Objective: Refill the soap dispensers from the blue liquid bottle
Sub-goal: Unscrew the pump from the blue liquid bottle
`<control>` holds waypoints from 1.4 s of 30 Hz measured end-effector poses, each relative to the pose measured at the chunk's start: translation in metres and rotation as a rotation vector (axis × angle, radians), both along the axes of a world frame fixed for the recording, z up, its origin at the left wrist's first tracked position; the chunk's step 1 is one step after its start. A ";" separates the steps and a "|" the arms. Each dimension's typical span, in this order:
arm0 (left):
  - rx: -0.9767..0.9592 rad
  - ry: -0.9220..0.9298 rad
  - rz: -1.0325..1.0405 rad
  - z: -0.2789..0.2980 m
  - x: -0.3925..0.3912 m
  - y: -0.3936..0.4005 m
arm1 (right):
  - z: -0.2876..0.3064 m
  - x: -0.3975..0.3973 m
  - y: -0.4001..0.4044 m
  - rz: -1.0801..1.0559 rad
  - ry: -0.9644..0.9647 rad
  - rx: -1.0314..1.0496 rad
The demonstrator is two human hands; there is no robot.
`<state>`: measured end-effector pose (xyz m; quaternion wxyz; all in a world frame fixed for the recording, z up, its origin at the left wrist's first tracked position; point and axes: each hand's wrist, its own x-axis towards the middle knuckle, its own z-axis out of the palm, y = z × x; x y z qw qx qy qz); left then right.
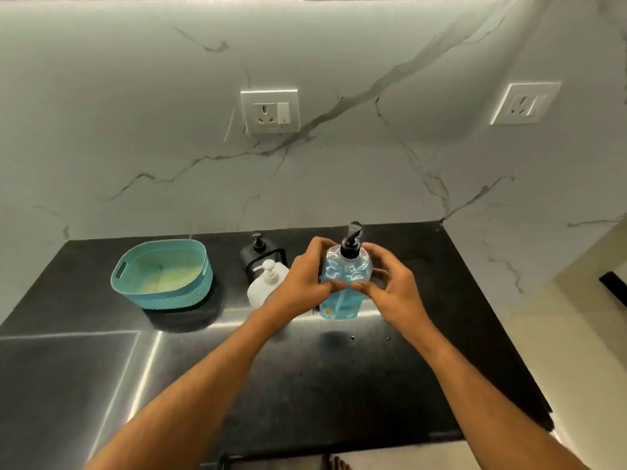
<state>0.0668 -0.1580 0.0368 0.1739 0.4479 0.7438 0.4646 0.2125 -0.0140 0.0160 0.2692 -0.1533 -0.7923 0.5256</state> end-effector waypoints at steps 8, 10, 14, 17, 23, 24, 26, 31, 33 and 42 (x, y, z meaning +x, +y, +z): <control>-0.044 -0.067 0.025 -0.061 0.003 -0.041 | -0.042 -0.004 -0.037 0.004 -0.143 0.010; -0.045 -0.090 0.029 -0.070 0.005 -0.045 | -0.049 -0.005 -0.041 0.000 -0.165 0.009; -0.020 -0.121 0.038 -0.079 0.007 -0.046 | -0.056 -0.005 -0.042 0.002 -0.182 -0.009; -0.005 -0.117 0.031 -0.081 0.008 -0.045 | -0.055 -0.004 -0.040 0.009 -0.210 -0.039; 0.076 -0.079 0.037 -0.080 0.012 -0.043 | -0.038 -0.001 -0.040 0.080 -0.231 0.027; 0.086 -0.087 0.044 -0.080 0.012 -0.043 | -0.032 -0.001 -0.041 0.072 -0.201 0.078; 0.092 -0.102 0.056 -0.079 0.013 -0.043 | -0.017 -0.005 -0.046 0.013 -0.132 0.180; 0.086 -0.117 0.079 -0.079 0.015 -0.044 | 0.007 -0.030 -0.059 -0.117 -0.135 0.421; 0.094 -0.122 0.083 -0.081 0.014 -0.044 | 0.008 -0.036 -0.060 -0.164 -0.154 0.482; 0.098 -0.155 0.069 -0.082 0.015 -0.044 | 0.019 -0.035 -0.045 0.025 -0.198 0.400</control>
